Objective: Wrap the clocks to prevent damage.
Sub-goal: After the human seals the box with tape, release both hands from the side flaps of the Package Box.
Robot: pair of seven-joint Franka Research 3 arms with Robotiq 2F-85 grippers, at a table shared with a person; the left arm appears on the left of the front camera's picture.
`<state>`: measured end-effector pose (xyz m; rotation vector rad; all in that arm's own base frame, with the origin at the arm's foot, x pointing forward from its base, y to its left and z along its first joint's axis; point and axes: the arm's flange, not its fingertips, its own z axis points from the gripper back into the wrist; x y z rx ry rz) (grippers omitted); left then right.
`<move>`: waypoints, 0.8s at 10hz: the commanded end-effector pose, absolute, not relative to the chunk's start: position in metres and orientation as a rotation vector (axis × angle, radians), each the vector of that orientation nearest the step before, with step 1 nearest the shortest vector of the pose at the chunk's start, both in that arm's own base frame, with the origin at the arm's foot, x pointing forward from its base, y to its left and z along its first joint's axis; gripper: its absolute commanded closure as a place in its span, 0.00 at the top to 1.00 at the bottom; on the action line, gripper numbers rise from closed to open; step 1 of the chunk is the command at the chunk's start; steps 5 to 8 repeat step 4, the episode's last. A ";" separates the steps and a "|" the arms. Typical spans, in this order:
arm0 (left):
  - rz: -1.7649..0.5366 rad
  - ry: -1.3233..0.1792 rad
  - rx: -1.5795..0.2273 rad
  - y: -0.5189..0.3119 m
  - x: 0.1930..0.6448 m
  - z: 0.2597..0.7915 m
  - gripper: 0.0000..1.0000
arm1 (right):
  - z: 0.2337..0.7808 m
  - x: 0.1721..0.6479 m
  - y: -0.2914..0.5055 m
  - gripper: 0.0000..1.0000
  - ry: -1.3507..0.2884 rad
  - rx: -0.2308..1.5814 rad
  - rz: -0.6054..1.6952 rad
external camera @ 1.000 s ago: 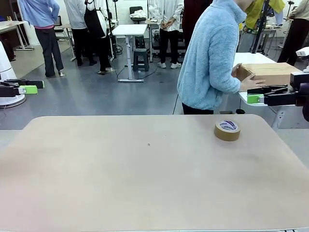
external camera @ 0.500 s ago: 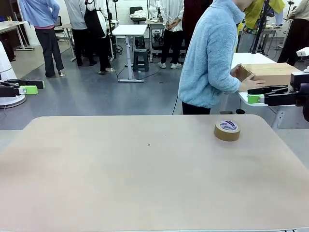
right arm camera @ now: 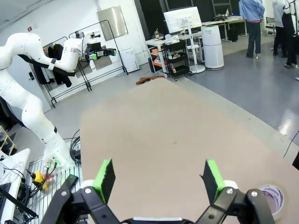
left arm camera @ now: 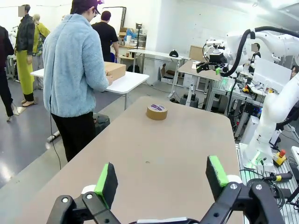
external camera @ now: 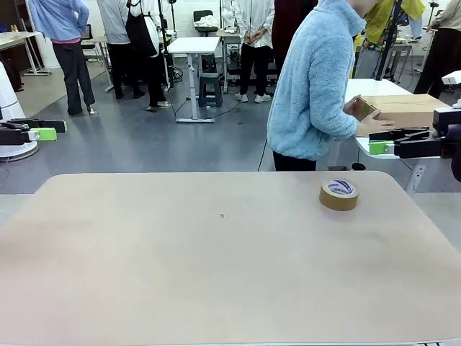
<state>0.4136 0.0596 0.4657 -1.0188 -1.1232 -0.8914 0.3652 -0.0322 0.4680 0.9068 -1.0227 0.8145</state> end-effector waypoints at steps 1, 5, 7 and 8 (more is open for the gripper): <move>-0.884 -1.130 -1.033 0.061 0.413 0.467 1.00 | 0.470 0.365 -0.033 1.00 -1.036 0.919 0.809; -0.884 -1.130 -1.033 0.061 0.413 0.467 1.00 | 0.470 0.365 -0.033 1.00 -1.036 0.919 0.809; -0.884 -1.130 -1.033 0.061 0.413 0.467 1.00 | 0.470 0.365 -0.033 1.00 -1.036 0.919 0.809; -0.884 -1.130 -1.033 0.061 0.413 0.467 1.00 | 0.470 0.365 -0.033 1.00 -1.036 0.919 0.809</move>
